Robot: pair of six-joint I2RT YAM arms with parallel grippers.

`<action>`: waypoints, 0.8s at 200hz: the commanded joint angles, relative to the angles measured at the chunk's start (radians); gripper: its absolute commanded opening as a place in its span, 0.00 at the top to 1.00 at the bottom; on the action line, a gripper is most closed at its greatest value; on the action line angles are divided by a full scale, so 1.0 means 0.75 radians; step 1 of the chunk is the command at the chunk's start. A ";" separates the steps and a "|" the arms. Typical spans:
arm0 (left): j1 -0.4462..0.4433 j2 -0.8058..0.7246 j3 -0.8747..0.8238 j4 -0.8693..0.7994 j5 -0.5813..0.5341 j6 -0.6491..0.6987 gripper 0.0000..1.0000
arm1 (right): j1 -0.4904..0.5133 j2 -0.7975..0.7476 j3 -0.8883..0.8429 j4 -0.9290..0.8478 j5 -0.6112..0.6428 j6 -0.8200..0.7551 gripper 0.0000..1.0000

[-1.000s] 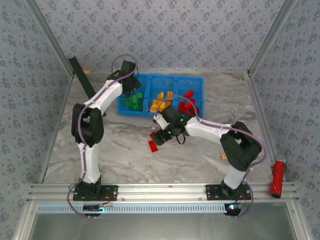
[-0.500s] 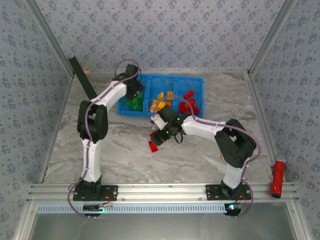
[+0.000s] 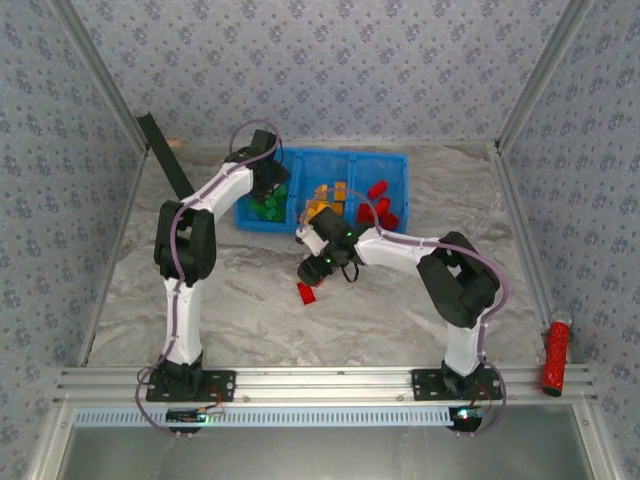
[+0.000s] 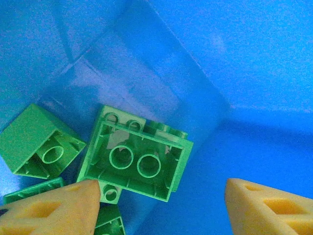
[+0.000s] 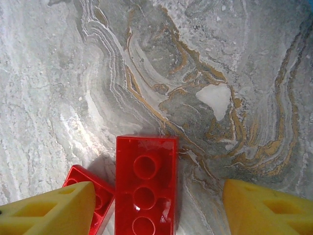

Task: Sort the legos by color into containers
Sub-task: Pick up the lego from the center of the table.

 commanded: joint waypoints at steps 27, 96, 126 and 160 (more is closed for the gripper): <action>-0.005 -0.088 -0.028 0.019 0.019 0.035 0.32 | 0.007 0.046 0.031 0.009 -0.015 0.034 0.30; -0.005 -0.193 -0.083 0.022 0.024 0.070 0.31 | 0.021 0.117 0.060 0.003 0.017 0.056 0.38; -0.009 -0.281 -0.125 0.019 0.037 0.108 0.30 | 0.024 0.131 0.060 -0.004 0.037 0.061 0.52; -0.026 -0.444 -0.209 -0.013 0.056 0.201 0.30 | 0.018 0.098 0.027 -0.017 0.049 0.064 0.65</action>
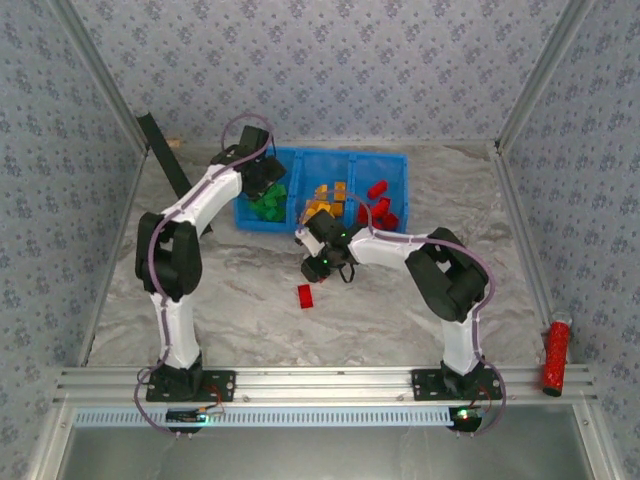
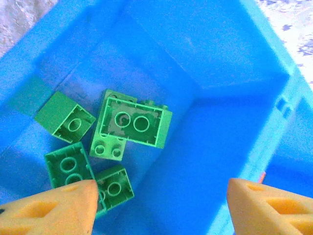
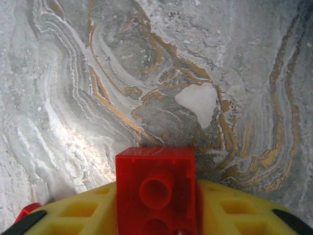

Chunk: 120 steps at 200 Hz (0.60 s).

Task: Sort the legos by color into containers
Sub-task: Pick up the lego from the center of the table.

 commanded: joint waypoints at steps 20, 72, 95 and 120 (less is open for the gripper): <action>-0.068 -0.272 -0.061 -0.110 0.015 0.239 0.30 | 0.006 -0.074 -0.049 -0.064 -0.007 0.009 0.67; -0.317 -0.544 -0.332 -0.395 -0.176 0.497 0.30 | -0.137 -0.481 -0.168 -0.240 0.021 0.002 0.69; -0.452 -0.649 -0.539 -0.346 -0.142 0.498 0.30 | -0.252 -0.609 -0.147 -0.286 0.054 -0.022 0.68; -0.596 -0.660 -0.695 -0.300 -0.128 0.398 0.30 | -0.378 -0.604 -0.078 -0.289 0.101 -0.081 0.68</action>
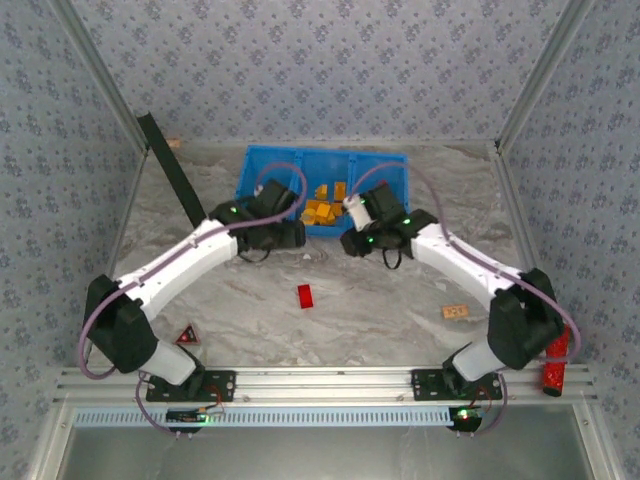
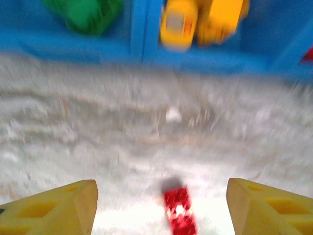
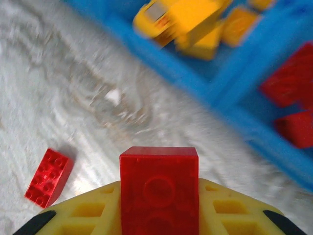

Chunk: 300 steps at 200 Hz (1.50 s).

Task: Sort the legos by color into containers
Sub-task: Pick up the lego from the center of the table, then place the lego in the container.

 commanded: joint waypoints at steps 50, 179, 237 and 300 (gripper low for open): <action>-0.277 0.109 -0.218 0.076 0.033 -0.237 0.30 | -0.217 0.204 0.263 0.049 0.096 -0.125 0.69; -0.312 0.295 -0.269 0.215 0.095 -0.361 0.30 | -0.316 0.675 0.586 0.061 0.153 -0.187 0.67; -0.312 0.366 -0.260 0.247 0.122 -0.365 0.30 | -0.343 0.659 0.561 0.056 0.151 -0.195 0.54; -0.311 0.417 -0.228 0.219 0.132 -0.363 0.34 | -0.360 0.540 0.517 0.057 0.137 -0.190 0.47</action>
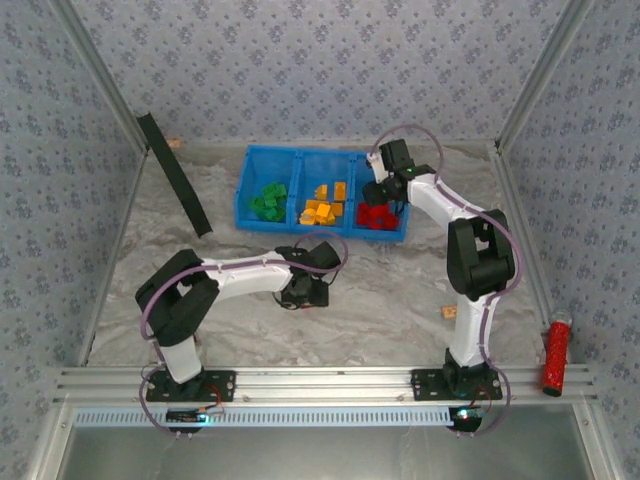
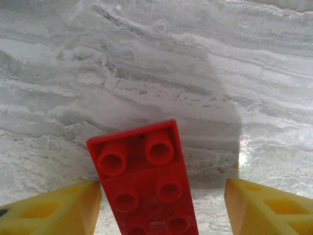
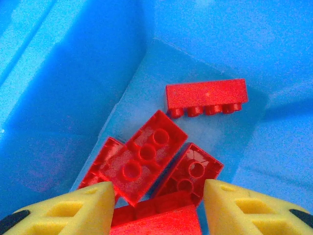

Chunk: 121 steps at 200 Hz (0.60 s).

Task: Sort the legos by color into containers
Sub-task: Pick up the lego from the middle-left of the table.

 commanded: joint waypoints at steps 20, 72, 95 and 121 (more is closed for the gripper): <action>-0.006 0.055 0.032 -0.022 0.027 -0.018 0.40 | -0.008 -0.187 -0.052 -0.021 -0.015 -0.004 0.45; 0.001 0.101 0.082 -0.066 0.037 0.002 0.53 | -0.010 -0.376 -0.152 -0.031 -0.005 0.054 0.41; 0.002 0.119 0.109 -0.091 0.043 0.016 0.57 | -0.010 -0.457 -0.205 -0.032 -0.012 0.080 0.40; 0.002 0.124 0.137 -0.139 0.043 0.035 0.62 | -0.010 -0.546 -0.261 -0.052 -0.013 0.107 0.39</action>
